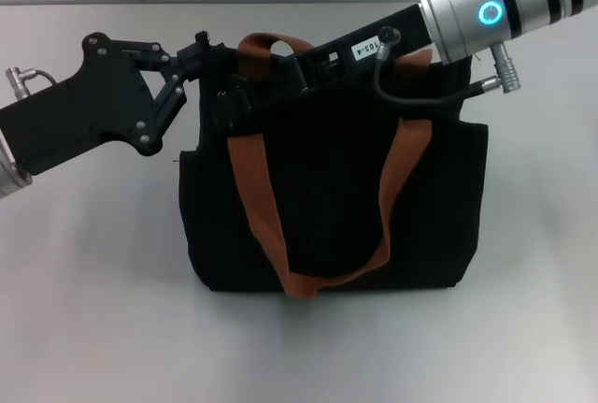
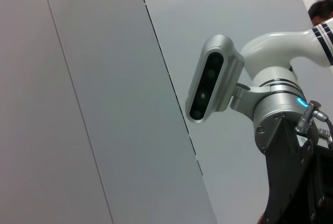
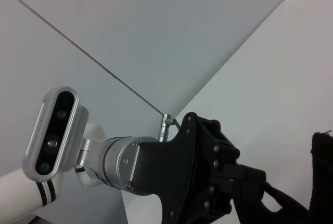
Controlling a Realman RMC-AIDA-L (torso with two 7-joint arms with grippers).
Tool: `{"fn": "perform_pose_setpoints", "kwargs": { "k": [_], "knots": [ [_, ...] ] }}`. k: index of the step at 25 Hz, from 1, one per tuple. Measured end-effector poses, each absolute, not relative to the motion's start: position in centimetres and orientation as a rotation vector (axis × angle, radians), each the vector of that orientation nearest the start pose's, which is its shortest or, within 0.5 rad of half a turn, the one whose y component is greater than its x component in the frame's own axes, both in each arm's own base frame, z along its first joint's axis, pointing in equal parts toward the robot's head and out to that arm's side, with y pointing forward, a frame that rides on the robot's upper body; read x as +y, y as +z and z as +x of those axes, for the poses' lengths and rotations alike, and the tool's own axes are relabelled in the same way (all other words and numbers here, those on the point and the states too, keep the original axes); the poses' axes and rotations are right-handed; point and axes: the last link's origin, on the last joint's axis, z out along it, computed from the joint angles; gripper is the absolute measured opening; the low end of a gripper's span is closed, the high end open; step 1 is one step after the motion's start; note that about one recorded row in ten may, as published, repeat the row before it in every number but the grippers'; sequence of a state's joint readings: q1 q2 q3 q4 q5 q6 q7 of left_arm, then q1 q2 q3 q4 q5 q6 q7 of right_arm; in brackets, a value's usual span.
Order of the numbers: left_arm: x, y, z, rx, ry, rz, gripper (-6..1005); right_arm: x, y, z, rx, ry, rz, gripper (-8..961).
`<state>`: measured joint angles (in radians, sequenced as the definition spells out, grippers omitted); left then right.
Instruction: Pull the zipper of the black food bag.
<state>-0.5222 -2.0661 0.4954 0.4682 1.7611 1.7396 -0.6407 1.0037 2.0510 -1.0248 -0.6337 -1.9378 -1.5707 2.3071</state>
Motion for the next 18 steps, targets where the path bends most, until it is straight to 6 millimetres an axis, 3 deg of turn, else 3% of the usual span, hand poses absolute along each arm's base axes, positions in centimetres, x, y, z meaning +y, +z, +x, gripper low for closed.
{"fn": "perform_pose_setpoints", "kwargs": {
  "k": [12,18],
  "knots": [
    [32.0,2.13,-24.55,0.187,-1.014,-2.363,56,38.89,-3.39,8.05,1.259,0.48,-3.06,386],
    [31.63,2.45,-25.16,0.174,-1.003,-2.351,59,39.02,-3.32,8.31,1.225,0.459,-3.052,296]
  ]
}}
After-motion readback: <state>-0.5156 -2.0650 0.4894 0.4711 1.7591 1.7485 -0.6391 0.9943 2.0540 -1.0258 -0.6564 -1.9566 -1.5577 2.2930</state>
